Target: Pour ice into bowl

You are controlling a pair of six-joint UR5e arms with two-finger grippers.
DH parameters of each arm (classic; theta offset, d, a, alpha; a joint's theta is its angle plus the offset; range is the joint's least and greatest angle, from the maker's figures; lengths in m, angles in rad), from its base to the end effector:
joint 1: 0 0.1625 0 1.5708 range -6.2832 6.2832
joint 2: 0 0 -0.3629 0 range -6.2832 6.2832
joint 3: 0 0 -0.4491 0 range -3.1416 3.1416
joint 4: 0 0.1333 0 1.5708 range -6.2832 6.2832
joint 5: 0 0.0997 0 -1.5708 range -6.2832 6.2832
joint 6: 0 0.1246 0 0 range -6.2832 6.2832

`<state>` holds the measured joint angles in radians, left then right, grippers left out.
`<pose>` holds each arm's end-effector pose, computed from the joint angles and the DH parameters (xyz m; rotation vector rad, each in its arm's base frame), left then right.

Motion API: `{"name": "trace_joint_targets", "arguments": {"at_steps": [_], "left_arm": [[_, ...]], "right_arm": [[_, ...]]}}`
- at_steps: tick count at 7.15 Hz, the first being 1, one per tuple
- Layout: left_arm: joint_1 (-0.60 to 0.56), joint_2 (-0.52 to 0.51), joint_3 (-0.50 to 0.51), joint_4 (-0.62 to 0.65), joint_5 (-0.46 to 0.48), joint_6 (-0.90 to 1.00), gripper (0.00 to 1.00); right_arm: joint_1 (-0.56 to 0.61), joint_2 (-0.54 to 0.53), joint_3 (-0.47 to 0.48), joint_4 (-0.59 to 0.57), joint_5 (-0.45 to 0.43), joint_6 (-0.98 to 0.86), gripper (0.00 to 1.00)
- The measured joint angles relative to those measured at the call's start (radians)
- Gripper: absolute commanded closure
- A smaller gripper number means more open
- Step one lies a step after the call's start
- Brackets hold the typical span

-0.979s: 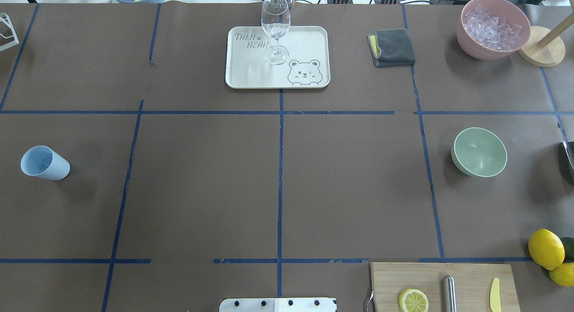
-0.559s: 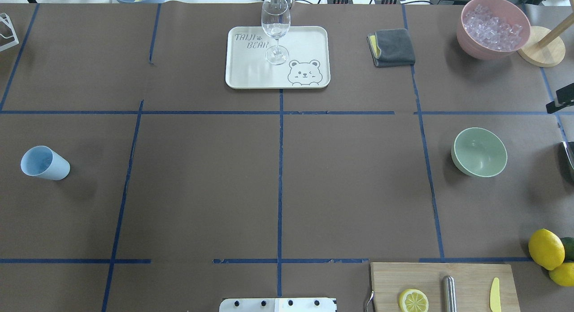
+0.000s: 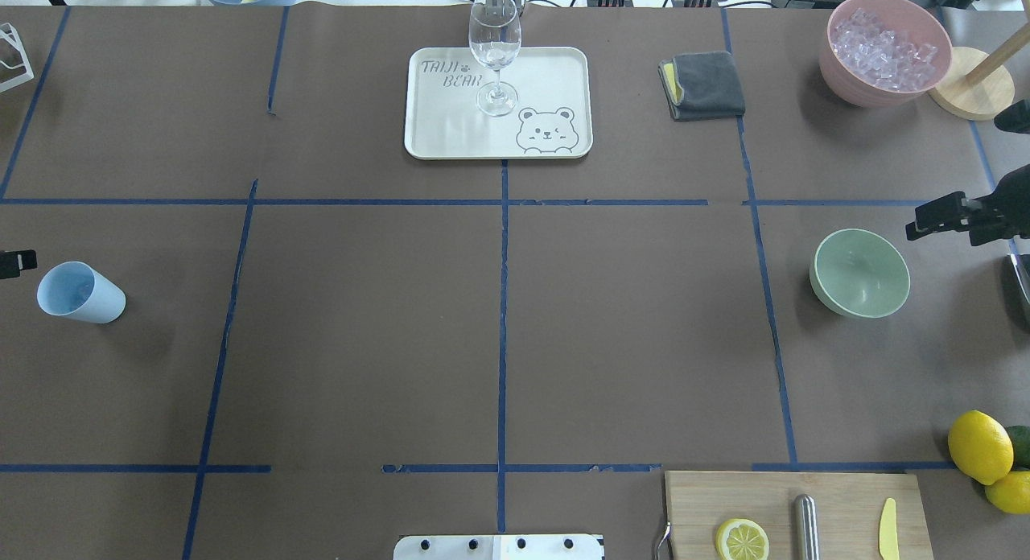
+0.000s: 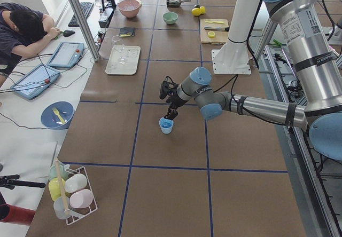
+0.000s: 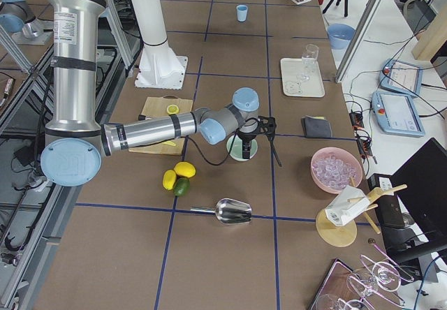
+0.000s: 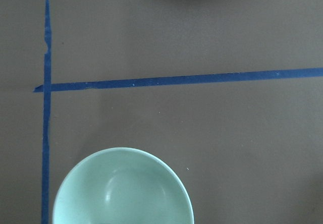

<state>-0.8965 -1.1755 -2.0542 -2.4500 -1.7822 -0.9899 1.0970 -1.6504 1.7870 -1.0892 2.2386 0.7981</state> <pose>0.2063 -0.4297 0.4449 0.5055 0.8444 -0.1875 -0.2028 -0.5186 0.4850 0.0946 -0.8717 0.0969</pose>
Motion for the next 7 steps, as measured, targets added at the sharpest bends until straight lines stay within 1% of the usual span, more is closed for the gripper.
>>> {"name": "trace_joint_targets", "arguments": {"at_steps": [1, 2, 3, 4, 5, 6, 7], "left_arm": [[0.012, 0.0, -0.002, -0.003, 0.016, -0.004, 0.0], [0.018, 0.0, -0.005, -0.004, 0.022, -0.004, 0.0], [0.021, 0.0, -0.009, -0.004, 0.023, -0.003, 0.0], [0.021, 0.001, -0.012, -0.004, 0.024, -0.001, 0.0], [0.022, 0.004, -0.013, -0.004, 0.024, 0.0, 0.0], [0.022, 0.009, -0.013, -0.004, 0.023, 0.001, 0.0], [0.022, 0.012, -0.013, -0.004, 0.02, 0.002, 0.0]], "right_arm": [[-0.041, -0.005, -0.065, 0.128, -0.036, 0.05, 0.0], [-0.072, -0.007, -0.111, 0.209, -0.053, 0.083, 0.0], [-0.102, -0.004, -0.14, 0.244, -0.062, 0.103, 0.01], [-0.124, 0.002, -0.163, 0.255, -0.065, 0.111, 0.07], [-0.137, 0.003, -0.174, 0.257, -0.063, 0.115, 0.34], [-0.145, -0.001, -0.177, 0.257, -0.058, 0.118, 0.88], [-0.148, -0.006, -0.175, 0.258, -0.052, 0.119, 1.0]]}}
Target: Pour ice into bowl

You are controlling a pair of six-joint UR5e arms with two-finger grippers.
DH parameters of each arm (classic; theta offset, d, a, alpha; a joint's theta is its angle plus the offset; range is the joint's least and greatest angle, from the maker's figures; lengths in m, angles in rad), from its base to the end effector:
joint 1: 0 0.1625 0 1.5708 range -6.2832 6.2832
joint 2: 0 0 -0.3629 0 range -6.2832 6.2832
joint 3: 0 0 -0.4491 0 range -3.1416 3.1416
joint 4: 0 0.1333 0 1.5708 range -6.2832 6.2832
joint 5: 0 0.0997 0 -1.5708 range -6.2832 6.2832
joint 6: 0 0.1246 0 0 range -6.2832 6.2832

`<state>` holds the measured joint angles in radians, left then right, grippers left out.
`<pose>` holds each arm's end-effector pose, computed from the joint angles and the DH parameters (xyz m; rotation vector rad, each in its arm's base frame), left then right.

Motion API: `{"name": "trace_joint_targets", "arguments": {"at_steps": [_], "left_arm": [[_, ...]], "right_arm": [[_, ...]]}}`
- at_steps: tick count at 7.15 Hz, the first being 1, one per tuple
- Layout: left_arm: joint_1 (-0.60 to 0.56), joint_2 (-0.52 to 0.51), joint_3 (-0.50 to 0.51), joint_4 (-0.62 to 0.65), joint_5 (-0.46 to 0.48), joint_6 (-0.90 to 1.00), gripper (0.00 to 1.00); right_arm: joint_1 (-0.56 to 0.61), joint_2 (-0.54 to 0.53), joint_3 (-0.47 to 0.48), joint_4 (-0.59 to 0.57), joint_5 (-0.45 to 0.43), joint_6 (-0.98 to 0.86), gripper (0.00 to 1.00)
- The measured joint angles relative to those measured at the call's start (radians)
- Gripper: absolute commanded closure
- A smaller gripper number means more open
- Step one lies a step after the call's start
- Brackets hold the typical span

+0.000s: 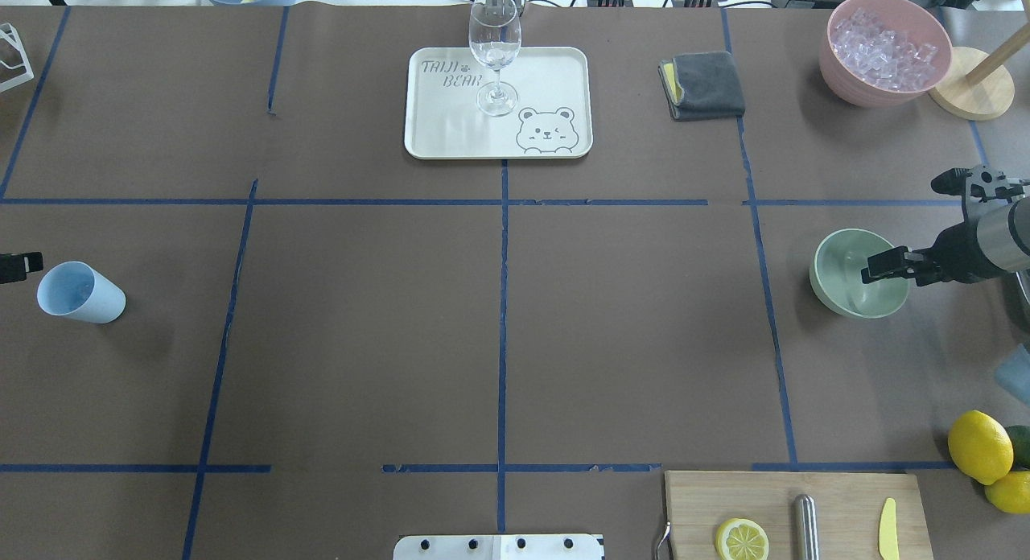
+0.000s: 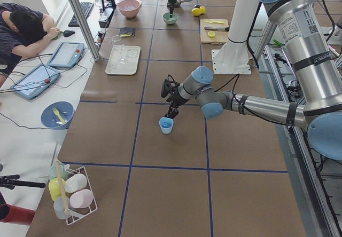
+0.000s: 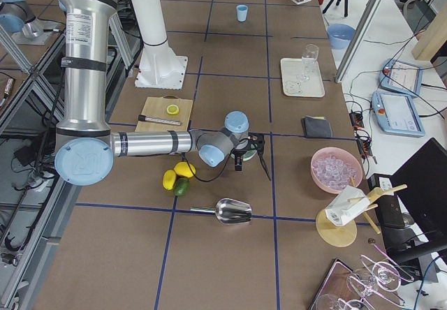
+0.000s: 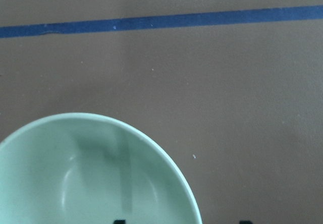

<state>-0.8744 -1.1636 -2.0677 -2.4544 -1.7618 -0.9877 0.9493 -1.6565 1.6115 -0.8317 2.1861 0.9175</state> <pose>0.2115 -0.4238 0.4419 0.5156 0.8416 -0.1744 -0.2758 -0.4905 0.5587 0.0718 -0.8895 0.0626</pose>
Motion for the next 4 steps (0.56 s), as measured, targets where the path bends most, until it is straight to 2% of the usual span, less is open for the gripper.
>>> {"name": "trace_joint_targets", "arguments": {"at_steps": [2, 4], "left_arm": [[0.004, 0.004, 0.0, 0.0, -0.002, 0.0, 0.0], [0.023, 0.008, 0.0, -0.003, 0.002, -0.01, 0.0]], "right_arm": [[0.0, -0.011, 0.011, 0.0, 0.007, 0.002, 1.0], [0.014, -0.038, 0.063, -0.003, 0.048, 0.003, 1.0]]}}
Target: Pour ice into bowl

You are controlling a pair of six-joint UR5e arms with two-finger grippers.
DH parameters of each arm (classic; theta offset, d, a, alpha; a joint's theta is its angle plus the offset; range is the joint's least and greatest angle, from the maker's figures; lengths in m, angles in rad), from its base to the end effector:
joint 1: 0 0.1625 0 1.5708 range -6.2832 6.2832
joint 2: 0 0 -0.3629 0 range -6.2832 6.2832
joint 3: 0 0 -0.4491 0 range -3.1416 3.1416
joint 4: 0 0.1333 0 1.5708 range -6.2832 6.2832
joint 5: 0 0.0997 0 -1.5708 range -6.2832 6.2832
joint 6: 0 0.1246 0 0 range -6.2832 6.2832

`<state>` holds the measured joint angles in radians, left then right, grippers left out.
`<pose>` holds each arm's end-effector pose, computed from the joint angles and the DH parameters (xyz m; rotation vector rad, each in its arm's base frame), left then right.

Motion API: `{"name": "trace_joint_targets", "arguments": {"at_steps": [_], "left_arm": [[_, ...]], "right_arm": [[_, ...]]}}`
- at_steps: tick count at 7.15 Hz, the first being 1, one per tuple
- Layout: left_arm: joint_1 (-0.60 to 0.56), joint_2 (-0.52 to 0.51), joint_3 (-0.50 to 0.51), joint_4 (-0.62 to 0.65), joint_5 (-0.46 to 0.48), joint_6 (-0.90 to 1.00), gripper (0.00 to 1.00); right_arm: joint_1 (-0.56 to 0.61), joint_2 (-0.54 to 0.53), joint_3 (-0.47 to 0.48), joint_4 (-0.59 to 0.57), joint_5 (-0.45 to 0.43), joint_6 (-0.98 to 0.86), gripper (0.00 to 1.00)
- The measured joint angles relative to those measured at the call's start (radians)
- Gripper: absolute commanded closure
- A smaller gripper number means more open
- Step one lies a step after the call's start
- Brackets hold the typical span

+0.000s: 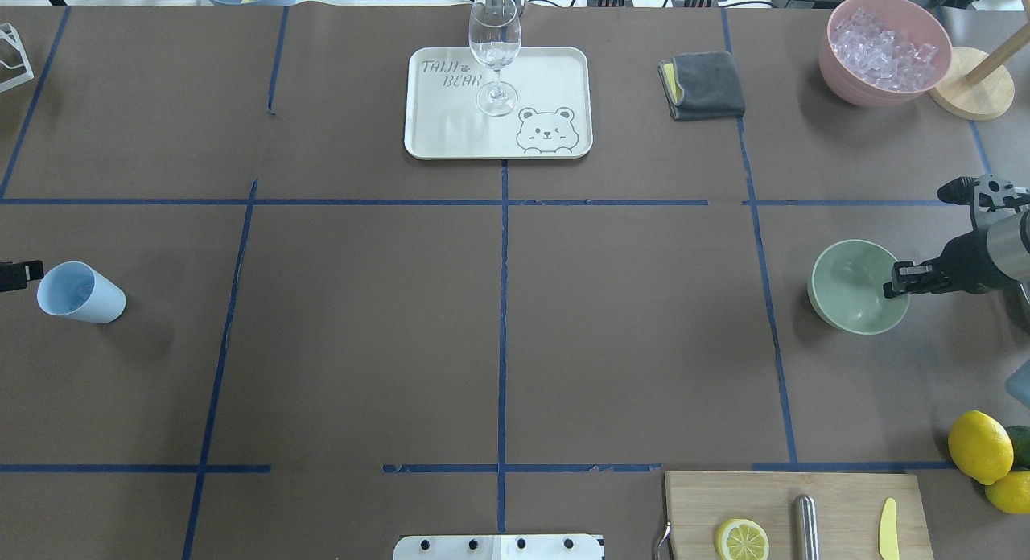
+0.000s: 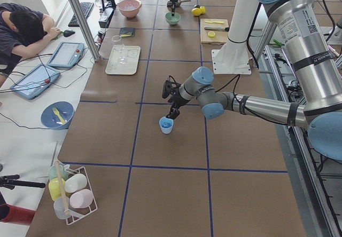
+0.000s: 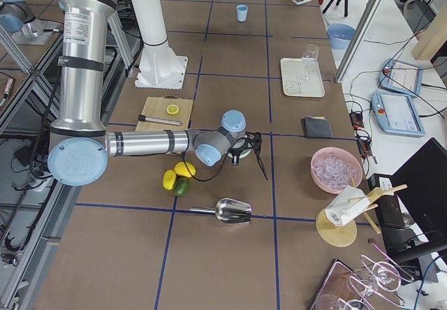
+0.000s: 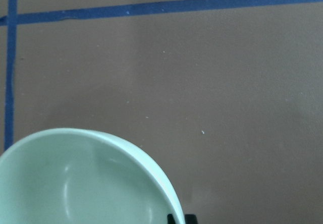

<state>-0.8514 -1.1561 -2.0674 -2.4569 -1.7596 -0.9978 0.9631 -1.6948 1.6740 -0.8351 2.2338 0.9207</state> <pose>0.2196 -0.4175 0.4452 0.4995 0.8448 -0.1644 -0.2640 -0.4788 0.5408 0.0578 -0.9316 0.0531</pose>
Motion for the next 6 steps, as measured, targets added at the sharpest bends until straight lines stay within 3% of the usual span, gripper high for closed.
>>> {"name": "trace_joint_targets", "arguments": {"at_steps": [3, 6], "left_arm": [[0.101, 0.024, -0.002, -0.032, 0.108, -0.067, 0.0], [0.274, 0.088, 0.005, -0.097, 0.309, -0.185, 0.0]], "right_arm": [[0.095, 0.013, 0.087, -0.05, 0.143, 0.003, 1.0], [0.085, 0.188, 0.161, -0.224, 0.188, 0.176, 1.0]]}}
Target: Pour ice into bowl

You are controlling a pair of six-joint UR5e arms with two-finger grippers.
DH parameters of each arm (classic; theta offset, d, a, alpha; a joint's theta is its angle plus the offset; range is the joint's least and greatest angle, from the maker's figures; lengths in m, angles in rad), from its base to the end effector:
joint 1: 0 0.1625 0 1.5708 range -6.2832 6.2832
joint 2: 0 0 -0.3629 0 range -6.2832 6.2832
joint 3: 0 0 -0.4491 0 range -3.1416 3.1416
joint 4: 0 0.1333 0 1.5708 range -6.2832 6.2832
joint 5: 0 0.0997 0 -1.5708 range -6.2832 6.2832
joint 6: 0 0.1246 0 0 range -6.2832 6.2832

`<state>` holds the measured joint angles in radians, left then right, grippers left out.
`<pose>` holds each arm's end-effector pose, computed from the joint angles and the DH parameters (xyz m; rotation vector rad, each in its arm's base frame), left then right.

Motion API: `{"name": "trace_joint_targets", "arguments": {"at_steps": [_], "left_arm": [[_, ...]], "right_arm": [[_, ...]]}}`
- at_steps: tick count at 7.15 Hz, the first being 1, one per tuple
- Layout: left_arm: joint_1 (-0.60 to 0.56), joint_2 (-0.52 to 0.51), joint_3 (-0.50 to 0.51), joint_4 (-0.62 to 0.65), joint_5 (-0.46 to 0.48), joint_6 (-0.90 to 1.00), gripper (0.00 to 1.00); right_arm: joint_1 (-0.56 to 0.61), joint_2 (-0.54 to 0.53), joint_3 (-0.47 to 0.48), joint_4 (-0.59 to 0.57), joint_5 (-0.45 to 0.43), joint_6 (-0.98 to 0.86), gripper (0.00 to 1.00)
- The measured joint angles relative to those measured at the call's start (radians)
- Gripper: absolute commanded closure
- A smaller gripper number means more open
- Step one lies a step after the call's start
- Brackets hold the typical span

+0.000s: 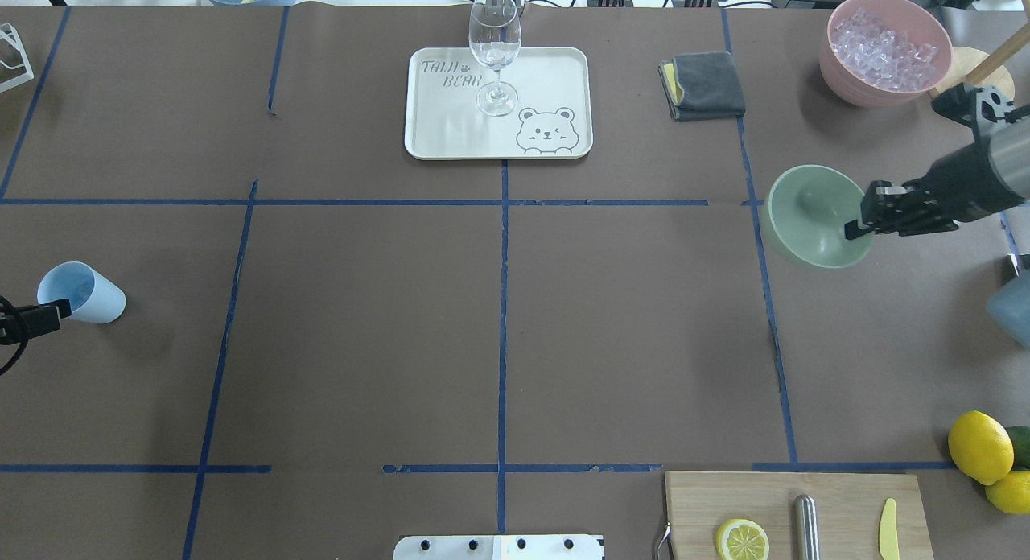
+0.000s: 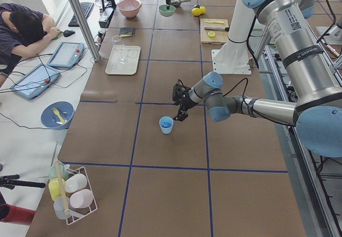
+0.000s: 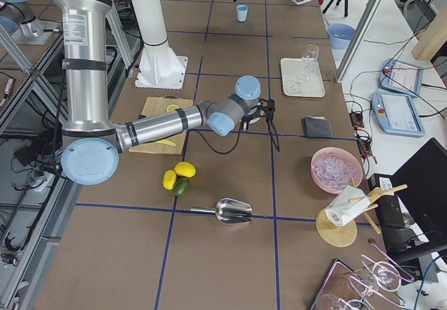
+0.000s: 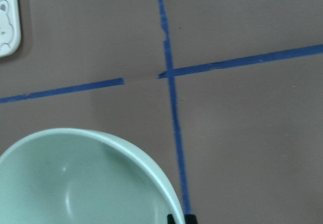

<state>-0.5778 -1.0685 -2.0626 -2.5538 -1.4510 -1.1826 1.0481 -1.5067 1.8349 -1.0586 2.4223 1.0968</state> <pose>0.2815 -0.3605 0.4726 0.5500 0.8109 -0.2325 -0.2533 -0.5189 0.3604 -0.0355 -1.1164 0.1558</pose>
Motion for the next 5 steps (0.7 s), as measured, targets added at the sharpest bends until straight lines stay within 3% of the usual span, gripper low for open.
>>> {"name": "trace_joint_targets", "arguments": {"at_steps": [2, 5], "left_arm": [[0.097, 0.017, 0.039, -0.063, 0.134, -0.075, 0.0], [0.231, 0.025, 0.176, -0.195, 0.354, -0.161, 0.0]], "right_arm": [[-0.08, 0.147, 0.006, -0.06, -0.017, 0.184, 1.0], [-0.238, 0.343, 0.011, -0.177, -0.146, 0.38, 1.0]]}}
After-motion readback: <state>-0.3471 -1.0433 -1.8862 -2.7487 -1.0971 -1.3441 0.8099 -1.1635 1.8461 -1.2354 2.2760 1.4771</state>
